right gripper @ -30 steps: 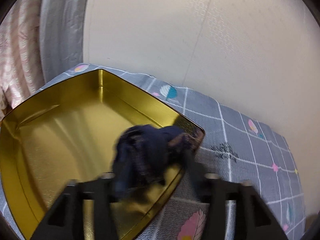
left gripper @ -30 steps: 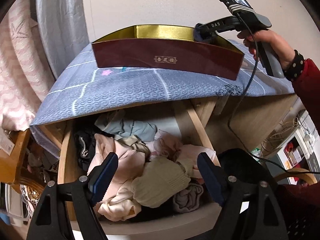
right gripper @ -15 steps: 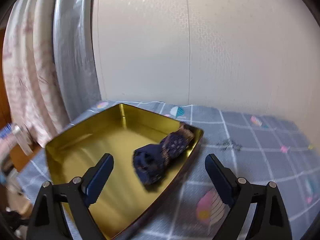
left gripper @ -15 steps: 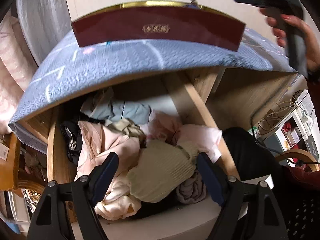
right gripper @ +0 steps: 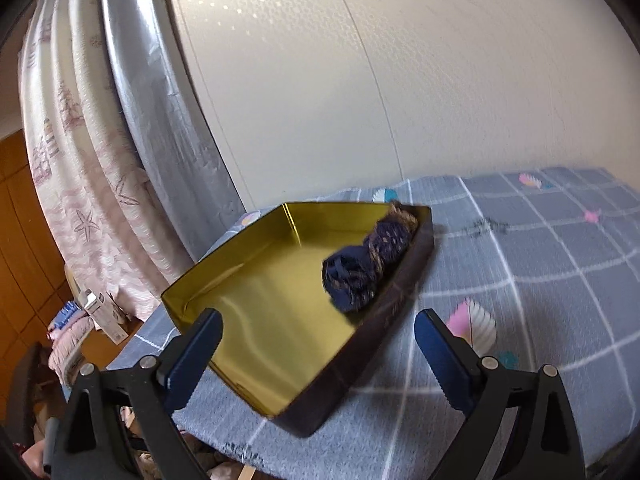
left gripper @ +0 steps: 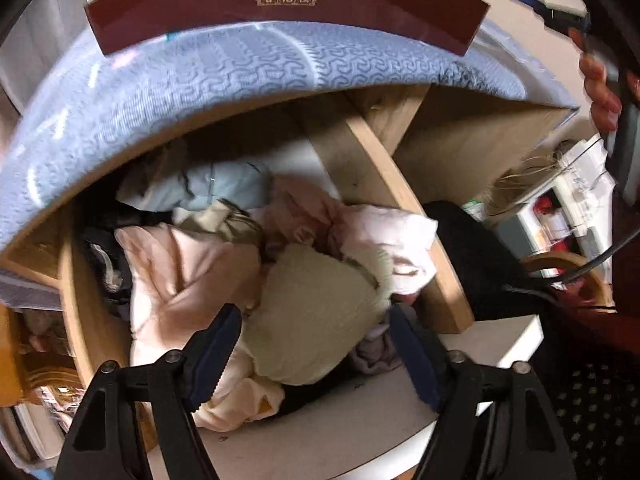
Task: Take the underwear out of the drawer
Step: 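Grasp the cream knit hat in the drawer with the left gripper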
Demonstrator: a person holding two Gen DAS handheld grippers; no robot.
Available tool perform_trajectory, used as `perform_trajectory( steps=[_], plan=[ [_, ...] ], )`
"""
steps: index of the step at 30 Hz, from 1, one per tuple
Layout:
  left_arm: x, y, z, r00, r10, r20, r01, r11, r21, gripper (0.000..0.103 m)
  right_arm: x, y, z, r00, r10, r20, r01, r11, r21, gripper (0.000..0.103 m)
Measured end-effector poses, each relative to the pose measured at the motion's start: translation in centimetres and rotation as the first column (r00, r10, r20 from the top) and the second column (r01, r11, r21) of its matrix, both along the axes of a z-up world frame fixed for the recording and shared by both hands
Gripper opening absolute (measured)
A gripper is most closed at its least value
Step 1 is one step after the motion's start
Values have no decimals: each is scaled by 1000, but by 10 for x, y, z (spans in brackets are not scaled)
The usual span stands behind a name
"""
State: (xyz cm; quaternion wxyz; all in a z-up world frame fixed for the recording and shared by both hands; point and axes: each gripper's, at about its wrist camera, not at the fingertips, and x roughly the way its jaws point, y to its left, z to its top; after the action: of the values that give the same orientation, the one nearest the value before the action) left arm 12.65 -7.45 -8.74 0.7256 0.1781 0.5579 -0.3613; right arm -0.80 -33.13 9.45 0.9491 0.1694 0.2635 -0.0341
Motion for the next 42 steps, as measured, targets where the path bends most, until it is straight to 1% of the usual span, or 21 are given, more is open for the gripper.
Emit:
perform_trajectory(
  steps=[1,3,4,6,9,11,15,18,20,23,24,26,29,32,33,35,37,39,42],
  plan=[
    [5,3,-4,999,-10,-50,9,1000,-10,76,-3,0,-4,1000,3,-3,-3,1000,22,97],
    [13,6,-11,994,-7,-110,6,1000,-8,76,-6,0,-9,1000,8,-11,-8,999,43,97],
    [15,5,-14,994,-4,-109,5,1000,8,76,-7,1,-12,1000,10,-17,-9,999,50,97],
    [18,3,-14,992,-11,-125,12,1000,5,76,-9,3,-19,999,14,-30,-12,998,66,97],
    [22,-3,-17,990,-10,-139,13,1000,20,75,-12,6,-26,999,30,-41,-26,994,104,97],
    [22,-9,-19,992,-15,-128,20,999,41,75,-15,11,-29,998,48,-33,-44,992,118,97],
    [21,-14,-19,992,-3,-125,8,999,43,71,-20,21,-33,996,80,-32,-76,991,110,97],
    [16,-12,-16,995,11,-99,-9,1000,24,66,-24,23,-35,996,81,-27,-77,991,108,97],
    [11,-8,-12,998,28,-63,-28,1000,7,63,-25,22,-38,996,79,-30,-75,991,113,97],
    [-1,-1,-7,999,52,-15,-53,998,-33,61,-26,19,-43,997,68,-39,-63,990,125,97],
    [-5,3,-3,998,59,7,-58,997,-57,60,-26,17,-45,997,65,-44,-59,990,132,97],
    [-11,9,4,998,60,24,-57,993,-108,60,-27,15,-48,997,64,-47,-57,988,146,97],
    [-15,21,12,997,82,1,-80,979,-188,60,-29,16,-51,996,72,-46,-64,986,153,97],
    [-18,32,25,994,105,12,-99,966,-241,60,-30,18,-54,995,87,-38,-80,983,168,97],
    [-20,36,30,993,113,21,-104,960,-261,60,-31,20,-55,995,97,-35,-89,980,175,97],
    [-17,46,45,991,132,20,-119,939,-322,61,-32,23,-57,993,115,-29,-108,977,183,97],
    [-18,47,57,989,148,26,-126,911,-392,61,-33,28,-58,991,131,-28,-124,976,177,97],
    [-21,49,68,987,153,56,-115,896,-430,61,-36,32,-59,991,135,-26,-129,978,164,97],
    [-20,50,89,978,178,103,-111,877,-467,61,-38,36,-60,990,138,-26,-133,980,147,97]
  ],
)
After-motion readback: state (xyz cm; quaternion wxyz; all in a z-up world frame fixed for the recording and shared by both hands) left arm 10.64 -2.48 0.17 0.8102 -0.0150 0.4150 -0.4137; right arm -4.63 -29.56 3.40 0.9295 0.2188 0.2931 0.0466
